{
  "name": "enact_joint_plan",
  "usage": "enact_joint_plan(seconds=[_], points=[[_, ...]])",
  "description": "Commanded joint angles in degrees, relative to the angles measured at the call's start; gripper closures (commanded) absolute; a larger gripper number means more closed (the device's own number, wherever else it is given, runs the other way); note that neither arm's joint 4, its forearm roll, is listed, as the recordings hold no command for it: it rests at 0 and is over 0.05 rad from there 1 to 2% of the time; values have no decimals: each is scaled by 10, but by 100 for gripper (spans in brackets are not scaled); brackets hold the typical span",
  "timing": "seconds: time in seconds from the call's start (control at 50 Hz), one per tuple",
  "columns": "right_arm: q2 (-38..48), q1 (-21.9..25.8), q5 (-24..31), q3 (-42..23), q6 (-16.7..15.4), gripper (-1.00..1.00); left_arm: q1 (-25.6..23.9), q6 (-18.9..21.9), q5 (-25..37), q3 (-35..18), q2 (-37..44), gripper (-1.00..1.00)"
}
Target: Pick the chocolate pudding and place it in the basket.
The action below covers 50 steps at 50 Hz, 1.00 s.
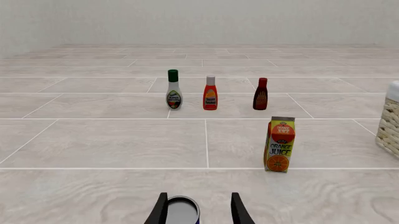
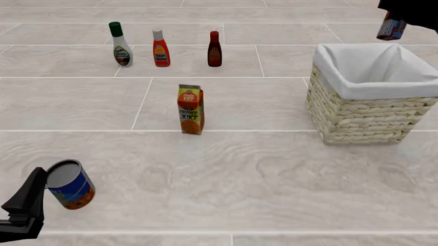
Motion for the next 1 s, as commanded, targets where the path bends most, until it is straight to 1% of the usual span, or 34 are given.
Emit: enact_joint_plan(seconds=[0.02,0.2,0.36,0.48,0.68,1.0], points=[[20,-8,-16,4,-7,100,0,0,0,0,0,-100],[23,-16,-37,33,-20,100,0,0,0,0,0,-100],[29,-17,-42,37,-26,100,0,0,0,0,0,-100],[38,-18,-45,34,-25,100,0,0,0,0,0,-100],[55,-13,-45,31,-14,100,0,0,0,0,0,-100],[50,-17,-66,70,-13,100,0,0,0,0,0,-100]])
